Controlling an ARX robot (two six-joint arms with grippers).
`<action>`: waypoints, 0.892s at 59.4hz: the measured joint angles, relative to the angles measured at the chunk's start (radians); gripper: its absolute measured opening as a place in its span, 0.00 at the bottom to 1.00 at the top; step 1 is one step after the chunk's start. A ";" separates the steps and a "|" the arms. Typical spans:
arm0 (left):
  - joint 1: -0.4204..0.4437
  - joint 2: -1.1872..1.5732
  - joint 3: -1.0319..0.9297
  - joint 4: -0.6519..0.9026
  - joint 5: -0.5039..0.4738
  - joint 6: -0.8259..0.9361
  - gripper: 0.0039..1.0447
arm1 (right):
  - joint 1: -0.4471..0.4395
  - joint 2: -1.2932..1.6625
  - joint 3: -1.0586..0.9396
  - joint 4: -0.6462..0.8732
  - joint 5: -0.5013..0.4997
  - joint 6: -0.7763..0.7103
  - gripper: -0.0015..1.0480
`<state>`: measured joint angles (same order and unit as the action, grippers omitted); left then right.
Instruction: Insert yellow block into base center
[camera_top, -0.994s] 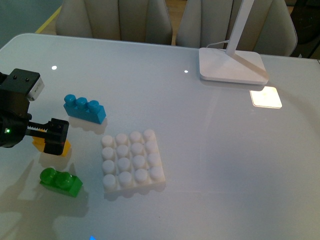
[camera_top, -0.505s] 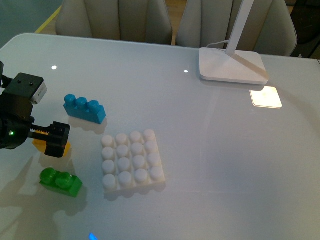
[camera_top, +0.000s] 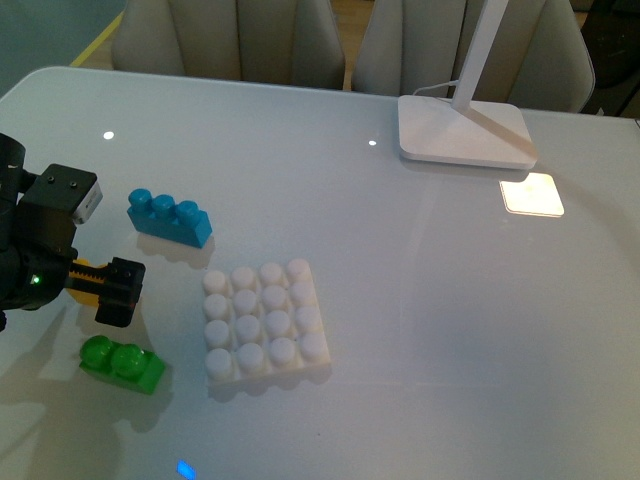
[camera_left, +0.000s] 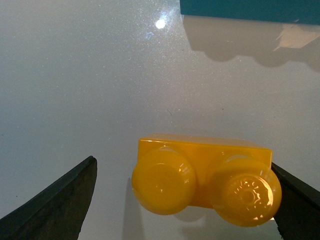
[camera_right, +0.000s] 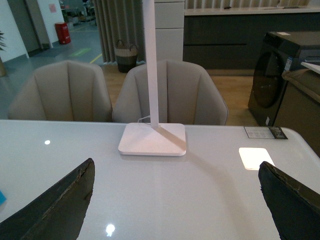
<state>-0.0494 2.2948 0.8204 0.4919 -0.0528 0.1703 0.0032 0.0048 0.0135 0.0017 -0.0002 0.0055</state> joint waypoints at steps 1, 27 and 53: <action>0.000 0.002 0.002 0.000 0.000 0.000 0.93 | 0.000 0.000 0.000 0.000 0.000 0.000 0.92; -0.005 0.006 0.007 0.000 -0.012 -0.007 0.61 | 0.000 0.000 0.000 0.000 0.000 0.000 0.92; -0.045 -0.121 -0.066 -0.054 -0.063 -0.074 0.60 | 0.000 0.000 0.000 0.000 0.000 0.000 0.92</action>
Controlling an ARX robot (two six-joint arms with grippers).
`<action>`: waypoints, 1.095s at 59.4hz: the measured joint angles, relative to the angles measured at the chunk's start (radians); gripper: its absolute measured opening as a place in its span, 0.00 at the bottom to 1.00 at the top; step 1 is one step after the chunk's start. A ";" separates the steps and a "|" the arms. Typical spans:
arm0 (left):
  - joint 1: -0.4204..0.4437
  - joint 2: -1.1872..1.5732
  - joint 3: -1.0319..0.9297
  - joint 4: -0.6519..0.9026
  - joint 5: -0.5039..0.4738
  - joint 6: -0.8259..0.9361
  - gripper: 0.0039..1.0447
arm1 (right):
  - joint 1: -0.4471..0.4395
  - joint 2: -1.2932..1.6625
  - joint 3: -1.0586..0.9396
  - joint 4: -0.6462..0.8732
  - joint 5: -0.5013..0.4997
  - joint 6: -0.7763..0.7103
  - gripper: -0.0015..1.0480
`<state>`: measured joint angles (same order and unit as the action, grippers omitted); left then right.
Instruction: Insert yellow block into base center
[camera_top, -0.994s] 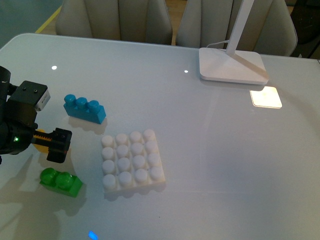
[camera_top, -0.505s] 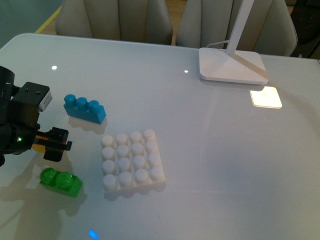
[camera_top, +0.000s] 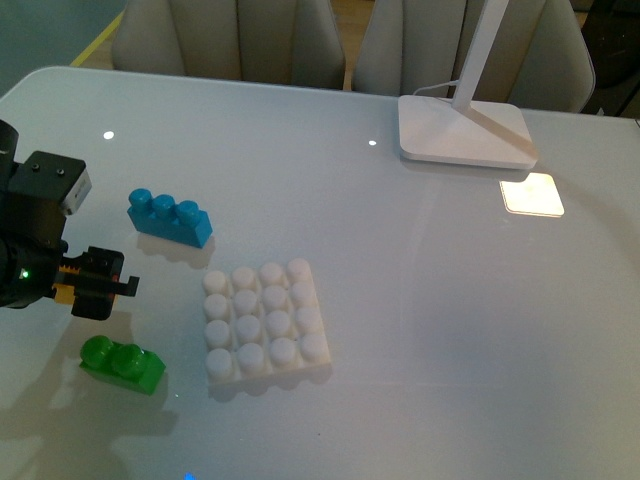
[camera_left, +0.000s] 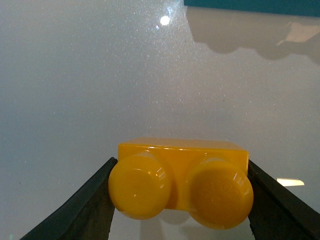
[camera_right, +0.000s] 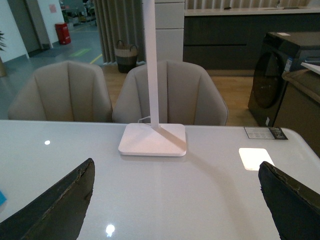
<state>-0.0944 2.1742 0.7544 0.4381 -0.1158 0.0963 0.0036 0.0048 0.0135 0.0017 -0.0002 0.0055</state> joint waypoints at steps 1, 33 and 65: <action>-0.004 -0.010 -0.003 -0.005 -0.001 -0.005 0.60 | 0.000 0.000 0.000 0.000 0.000 0.000 0.92; -0.285 -0.178 -0.029 -0.219 -0.185 -0.319 0.60 | 0.000 0.000 0.000 0.000 0.000 0.000 0.92; -0.495 -0.104 0.104 -0.315 -0.195 -0.582 0.60 | 0.000 0.000 0.000 0.000 0.000 0.000 0.92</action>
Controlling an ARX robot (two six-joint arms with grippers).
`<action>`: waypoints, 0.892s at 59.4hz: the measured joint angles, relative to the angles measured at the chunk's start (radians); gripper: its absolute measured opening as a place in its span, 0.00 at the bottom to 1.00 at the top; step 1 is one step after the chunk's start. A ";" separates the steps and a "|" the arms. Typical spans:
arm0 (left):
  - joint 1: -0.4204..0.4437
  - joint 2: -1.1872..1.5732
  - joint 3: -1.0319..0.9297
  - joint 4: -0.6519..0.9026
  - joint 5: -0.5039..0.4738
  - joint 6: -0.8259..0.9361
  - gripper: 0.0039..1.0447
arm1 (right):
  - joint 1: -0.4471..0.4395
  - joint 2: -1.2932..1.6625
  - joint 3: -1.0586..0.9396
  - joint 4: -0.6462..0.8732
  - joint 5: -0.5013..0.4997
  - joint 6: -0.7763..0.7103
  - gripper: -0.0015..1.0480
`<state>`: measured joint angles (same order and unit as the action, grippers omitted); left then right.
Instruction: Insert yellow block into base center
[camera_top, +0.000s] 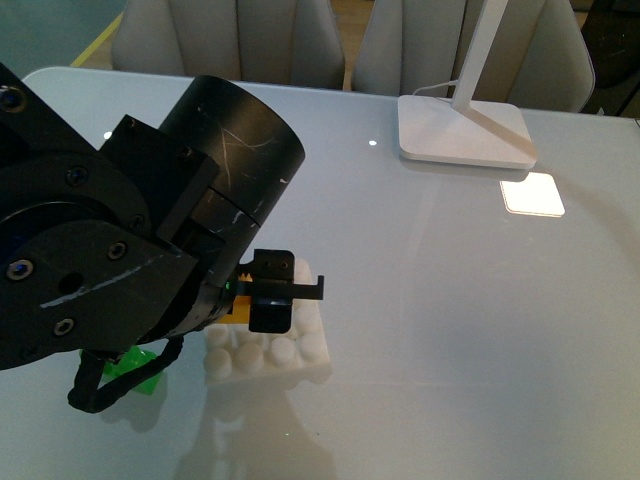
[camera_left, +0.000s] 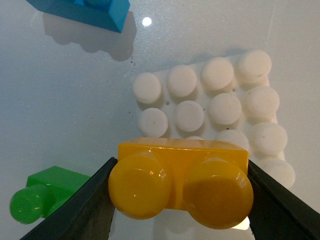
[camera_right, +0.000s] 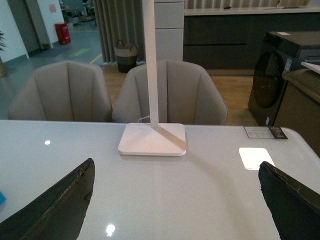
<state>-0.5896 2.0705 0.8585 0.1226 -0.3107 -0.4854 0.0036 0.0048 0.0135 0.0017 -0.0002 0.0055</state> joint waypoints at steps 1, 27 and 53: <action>-0.003 0.004 0.003 -0.001 0.000 -0.003 0.60 | 0.000 0.000 0.000 0.000 0.000 0.000 0.92; -0.071 0.080 0.061 -0.013 -0.025 -0.063 0.60 | 0.000 0.000 0.000 0.000 0.000 0.000 0.92; -0.085 0.142 0.137 -0.054 -0.063 -0.076 0.60 | 0.000 0.000 0.000 0.000 0.000 0.000 0.92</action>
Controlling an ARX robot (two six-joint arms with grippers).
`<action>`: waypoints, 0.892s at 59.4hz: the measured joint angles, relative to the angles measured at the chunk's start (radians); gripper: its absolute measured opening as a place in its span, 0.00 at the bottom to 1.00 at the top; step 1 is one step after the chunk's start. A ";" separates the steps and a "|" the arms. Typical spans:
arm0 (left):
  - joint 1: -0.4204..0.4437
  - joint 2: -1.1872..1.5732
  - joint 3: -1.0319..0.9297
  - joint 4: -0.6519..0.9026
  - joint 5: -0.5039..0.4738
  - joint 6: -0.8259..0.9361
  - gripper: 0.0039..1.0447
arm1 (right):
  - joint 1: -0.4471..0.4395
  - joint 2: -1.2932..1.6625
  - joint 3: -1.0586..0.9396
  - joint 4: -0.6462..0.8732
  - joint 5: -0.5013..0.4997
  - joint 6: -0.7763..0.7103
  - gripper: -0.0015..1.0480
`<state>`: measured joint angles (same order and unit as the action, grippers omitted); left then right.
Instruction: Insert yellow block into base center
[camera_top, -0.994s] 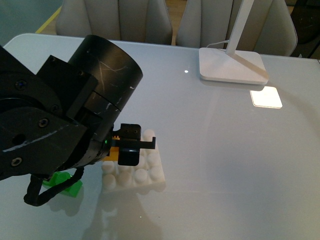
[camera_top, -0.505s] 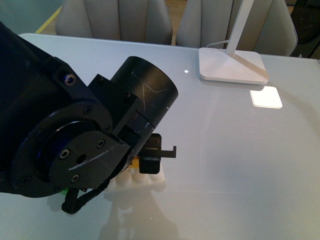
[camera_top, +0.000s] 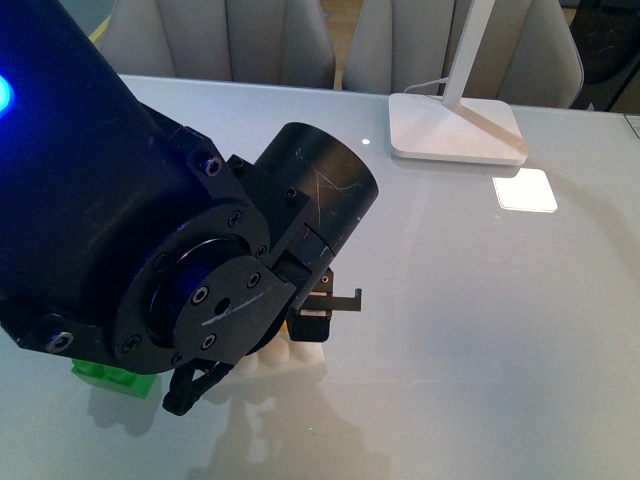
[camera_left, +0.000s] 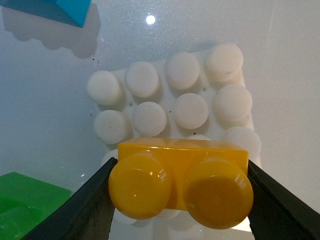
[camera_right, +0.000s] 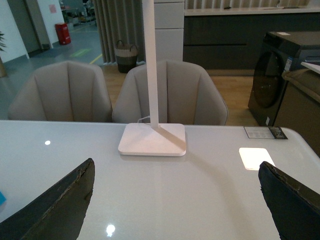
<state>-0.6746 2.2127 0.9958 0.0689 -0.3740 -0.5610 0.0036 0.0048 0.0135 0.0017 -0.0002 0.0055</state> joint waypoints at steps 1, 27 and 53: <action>0.000 0.002 0.000 -0.002 -0.001 -0.002 0.60 | 0.000 0.000 0.000 0.000 0.000 0.000 0.92; -0.001 0.022 0.016 -0.038 -0.016 -0.022 0.60 | 0.000 0.000 0.000 0.000 0.000 0.000 0.92; -0.007 0.035 0.056 -0.089 0.024 -0.098 0.60 | 0.000 0.000 0.000 0.000 0.000 0.000 0.92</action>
<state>-0.6819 2.2478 1.0519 -0.0200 -0.3500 -0.6590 0.0032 0.0048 0.0135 0.0017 -0.0002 0.0055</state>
